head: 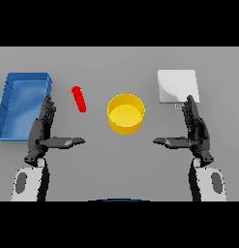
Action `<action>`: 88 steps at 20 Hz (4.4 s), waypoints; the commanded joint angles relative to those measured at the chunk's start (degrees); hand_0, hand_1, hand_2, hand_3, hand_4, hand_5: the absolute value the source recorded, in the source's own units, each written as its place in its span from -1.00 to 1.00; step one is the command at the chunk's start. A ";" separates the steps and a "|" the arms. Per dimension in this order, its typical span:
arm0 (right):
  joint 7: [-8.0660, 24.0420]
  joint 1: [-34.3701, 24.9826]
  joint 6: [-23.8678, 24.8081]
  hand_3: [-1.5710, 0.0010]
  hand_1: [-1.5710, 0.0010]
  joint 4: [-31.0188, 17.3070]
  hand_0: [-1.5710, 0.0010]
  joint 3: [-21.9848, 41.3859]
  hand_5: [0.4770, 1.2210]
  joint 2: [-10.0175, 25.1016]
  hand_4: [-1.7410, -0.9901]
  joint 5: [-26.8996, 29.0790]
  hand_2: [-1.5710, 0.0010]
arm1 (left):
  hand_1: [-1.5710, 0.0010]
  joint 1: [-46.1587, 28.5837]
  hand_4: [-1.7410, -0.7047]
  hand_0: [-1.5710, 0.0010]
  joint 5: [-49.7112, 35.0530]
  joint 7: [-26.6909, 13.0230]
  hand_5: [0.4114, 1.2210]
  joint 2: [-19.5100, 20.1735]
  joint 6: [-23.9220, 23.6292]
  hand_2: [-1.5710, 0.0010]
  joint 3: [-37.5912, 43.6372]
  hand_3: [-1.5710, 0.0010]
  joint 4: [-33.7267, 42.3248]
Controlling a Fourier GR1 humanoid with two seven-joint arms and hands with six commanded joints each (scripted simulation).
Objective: Pick up the red beaker and tilt it to pour out 1 green nut into yellow bowl. Pick up the yellow bowl and place it on the metallic measuring scale.
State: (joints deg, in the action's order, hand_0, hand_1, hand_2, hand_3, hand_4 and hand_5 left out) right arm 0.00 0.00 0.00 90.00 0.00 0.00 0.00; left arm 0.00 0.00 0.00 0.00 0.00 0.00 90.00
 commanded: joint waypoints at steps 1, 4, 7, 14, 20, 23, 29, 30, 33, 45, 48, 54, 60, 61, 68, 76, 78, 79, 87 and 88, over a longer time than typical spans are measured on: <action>0.10 -0.12 0.11 1.00 1.00 -0.06 1.00 0.04 -0.45 -0.08 0.32 -0.03 1.00 | 1.00 0.26 0.04 1.00 0.05 -0.18 -0.41 -0.09 -0.15 1.00 -0.02 1.00 -0.16; 0.40 -0.70 0.40 1.00 1.00 -0.45 1.00 0.23 -0.45 -0.43 0.32 -0.36 1.00 | 1.00 1.58 0.04 1.00 0.46 -0.72 -0.41 -0.53 -0.65 1.00 -0.11 1.00 -1.12; -3.53 0.73 2.03 1.00 1.00 1.62 1.00 2.87 -0.45 1.64 0.32 -6.66 1.00 | 1.00 0.87 0.04 1.00 3.65 -0.63 -0.41 0.81 -0.69 1.00 -2.05 1.00 -0.08; -4.85 5.08 3.04 1.00 1.00 6.91 1.00 7.27 -0.45 3.90 0.32 -14.71 1.00 | 1.00 -1.84 -0.01 1.00 8.52 -4.36 -0.38 2.50 -0.16 1.00 -6.61 1.00 6.15; -5.63 5.19 1.54 1.00 1.00 7.09 1.00 7.23 -0.46 3.03 0.21 -12.27 1.00 | 1.00 4.60 -0.26 1.00 8.49 -4.10 -0.23 1.78 0.47 1.00 -5.71 1.00 -2.20; -5.48 5.37 1.72 1.00 1.00 7.44 1.00 6.88 -0.46 3.02 0.15 -11.98 1.00 | 1.00 10.07 -0.30 1.00 8.86 -3.04 -0.19 1.77 -0.02 1.00 -4.12 1.00 -9.21; -5.24 5.68 1.50 1.00 1.00 7.23 1.00 6.52 -0.43 3.04 0.07 -11.34 1.00 | 1.00 17.31 -0.24 1.00 8.51 -0.79 -0.24 1.85 -0.94 1.00 -0.54 1.00 -21.59; -5.09 5.85 1.35 1.00 1.00 7.12 1.00 6.43 -0.43 3.25 0.07 -11.30 1.00 | 1.00 18.40 -0.23 1.00 8.30 0.21 -0.25 1.85 -0.70 1.00 -0.14 1.00 -23.19; -5.11 5.38 1.59 1.00 1.00 7.41 1.00 6.28 -0.43 2.92 0.07 -10.98 1.00 | 1.00 21.69 -0.19 1.00 8.25 0.97 -0.26 1.52 -1.13 1.00 0.67 1.00 -26.59; -4.07 4.67 1.23 1.00 1.00 7.87 1.00 5.75 -0.45 3.59 0.19 -10.43 1.00 | 1.00 30.74 -0.32 1.00 7.96 6.58 -0.16 0.81 -1.70 0.96 3.52 0.99 -38.64; -4.67 5.01 1.34 1.00 1.00 7.17 1.00 5.69 -0.44 3.82 0.21 -10.93 1.00 | 0.38 32.23 -0.43 0.42 7.06 6.05 0.16 -0.06 -3.46 0.36 5.15 0.37 -40.54; -4.13 4.00 1.47 1.00 1.00 6.95 1.00 6.02 -0.45 3.28 0.19 -11.08 1.00 | -0.64 33.33 -0.43 -0.63 10.28 10.15 0.78 -1.51 -7.63 -0.64 4.96 -0.64 -43.24; -5.27 3.12 1.35 1.00 1.00 5.87 1.00 6.22 -0.47 3.58 0.25 -11.70 1.00 | -0.90 34.24 -0.85 -0.90 8.08 11.94 0.72 -0.62 -8.22 -0.91 4.84 -0.91 -42.00; -5.51 3.09 1.61 1.00 1.00 6.16 1.00 6.39 -0.48 3.60 0.27 -12.15 1.00 | -0.92 34.74 -0.88 -0.92 8.06 12.00 0.71 -0.72 -9.01 -0.93 4.42 -0.92 -41.55; -5.77 3.83 2.16 1.00 1.00 6.69 1.00 6.57 -0.44 4.00 0.32 -13.29 1.00 | -0.98 35.40 -0.98 -0.98 13.59 4.52 0.73 4.78 -8.33 -0.98 -4.64 -0.98 -31.40; -4.12 4.89 2.56 1.00 1.00 8.18 1.00 7.86 -0.37 3.24 0.31 -14.64 1.00 | -0.99 35.68 -0.99 -0.99 20.79 -1.63 0.73 11.65 -3.46 -0.99 -15.93 -0.99 -26.71; -4.90 5.69 2.58 1.00 1.00 8.75 1.00 7.90 -0.35 3.67 0.30 -14.95 1.00 | -0.99 38.03 -0.99 -0.99 24.97 -2.71 0.73 14.38 -2.53 -0.99 -19.68 -0.99 -26.92; -4.99 5.80 2.18 1.00 1.00 9.20 1.00 8.22 -0.35 3.58 0.28 -14.76 1.00 | -1.00 39.45 -0.99 -1.00 27.57 -3.05 0.76 15.42 -2.43 -1.00 -21.85 -1.00 -27.78; -5.87 4.99 1.99 1.00 1.00 7.57 1.00 7.19 -0.36 3.54 0.28 -13.56 1.00 | -1.00 51.98 -0.90 -1.00 42.91 -2.29 0.94 18.10 3.59 -1.00 -37.77 -1.00 -35.41; -5.25 4.81 2.33 1.00 1.00 7.60 1.00 7.47 -0.39 3.12 0.28 -13.92 1.00 | -1.00 53.64 -0.82 -1.00 44.57 -1.68 0.96 18.08 4.61 -1.00 -39.76 -1.00 -36.97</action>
State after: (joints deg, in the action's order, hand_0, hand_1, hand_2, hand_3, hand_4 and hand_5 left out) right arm -5.24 4.79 2.33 97.60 7.48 3.09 -13.92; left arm 53.64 44.45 -1.72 18.05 4.62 -39.75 53.04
